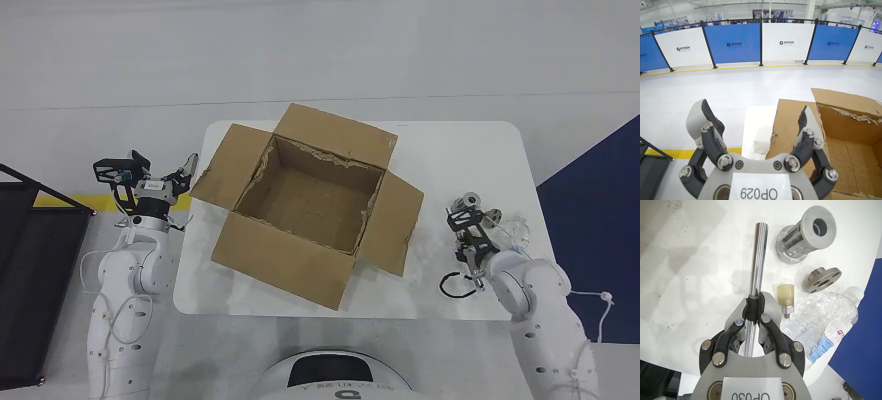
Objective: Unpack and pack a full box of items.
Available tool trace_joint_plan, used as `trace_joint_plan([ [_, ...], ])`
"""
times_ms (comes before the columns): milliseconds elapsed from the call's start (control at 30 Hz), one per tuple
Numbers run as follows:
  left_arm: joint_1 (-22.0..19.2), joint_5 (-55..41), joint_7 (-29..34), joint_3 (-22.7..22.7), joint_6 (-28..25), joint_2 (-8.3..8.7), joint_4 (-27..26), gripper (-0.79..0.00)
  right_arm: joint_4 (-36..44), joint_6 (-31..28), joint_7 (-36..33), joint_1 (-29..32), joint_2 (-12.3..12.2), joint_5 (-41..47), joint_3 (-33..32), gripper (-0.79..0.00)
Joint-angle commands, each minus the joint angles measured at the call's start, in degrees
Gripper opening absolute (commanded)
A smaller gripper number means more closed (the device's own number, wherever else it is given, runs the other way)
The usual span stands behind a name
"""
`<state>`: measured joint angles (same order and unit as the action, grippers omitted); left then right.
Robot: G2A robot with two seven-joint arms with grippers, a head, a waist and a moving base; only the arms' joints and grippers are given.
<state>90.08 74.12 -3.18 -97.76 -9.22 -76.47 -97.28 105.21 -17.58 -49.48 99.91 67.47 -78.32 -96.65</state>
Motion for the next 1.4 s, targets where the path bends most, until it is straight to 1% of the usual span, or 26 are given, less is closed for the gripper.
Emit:
trace_joint_plan([
  [0, 0.0, 0.0, 0.0, 0.0, 0.0, 0.0, 0.0, 0.0, 1.65, 0.04, 1.45, 1.33, -0.03, 1.23, -0.96, -0.785],
  [100, 0.0, 0.0, 0.0, 0.0, 0.0, 0.0, 0.0, 0.0, 4.61, -0.68, 4.8, 3.4, -0.03, 4.91, -2.58, -0.785],
  [200, 0.0, 0.0, 0.0, 0.0, 0.0, 0.0, 0.0, 0.0, 8.32, -3.02, 9.13, 5.31, 0.03, 11.29, -4.08, -0.785],
  [400, 0.0, 0.0, 0.0, 0.0, 0.0, 0.0, 0.0, 0.0, 13.88, -7.26, 12.58, 6.67, -0.01, 21.73, -4.82, -0.785],
  [533, 0.0, 0.0, 0.0, 0.0, 0.0, 0.0, 0.0, 0.0, 15.66, -7.23, 12.97, 6.02, -0.1, 22.68, -3.82, -0.785],
  [800, 0.0, 0.0, 0.0, 0.0, 0.0, 0.0, 0.0, 0.0, 15.76, -6.93, 13.04, 5.9, -0.18, 22.39, -3.47, -0.785],
  [867, 0.1, 0.7, 0.04, -0.77, 0.91, 0.1, 0.43, 0.0, 15.76, -6.93, 13.04, 5.9, -0.18, 22.39, -3.47, -0.785],
  [967, -0.02, 2.44, -0.07, -1.43, 1.45, 0.32, 1.33, 0.0, 16.96, -8.28, 15.12, 6.02, -0.2, 22.4, -2.54, -0.785],
  [1033, -0.63, 2.21, 0.54, -1.27, 1.35, 0.36, 2.59, 0.0, 18.95, -9.19, 16.33, 5.52, -0.19, 22.72, -0.85, -0.785],
  [1133, -2.07, 3.77, 2.62, 0.19, 0.37, 0.48, 4.48, 0.0, 21.8, -9.31, 14.26, 2.06, -0.18, 22.3, 4.36, -0.785],
  [1233, -3.99, 4.83, 5.12, 2.22, 0.02, 0.47, 6.4, 0.0, 22.81, -8.55, 9.31, -3.8, -0.06, 20.77, 11.75, -0.785],
  [1367, -6.64, 6.44, 10.21, 5.53, 0.03, 0.35, 9.11, 0.0, 20.75, -4.96, 4.3, -12.41, 0.6, 19.49, 21.49, -0.785],
])
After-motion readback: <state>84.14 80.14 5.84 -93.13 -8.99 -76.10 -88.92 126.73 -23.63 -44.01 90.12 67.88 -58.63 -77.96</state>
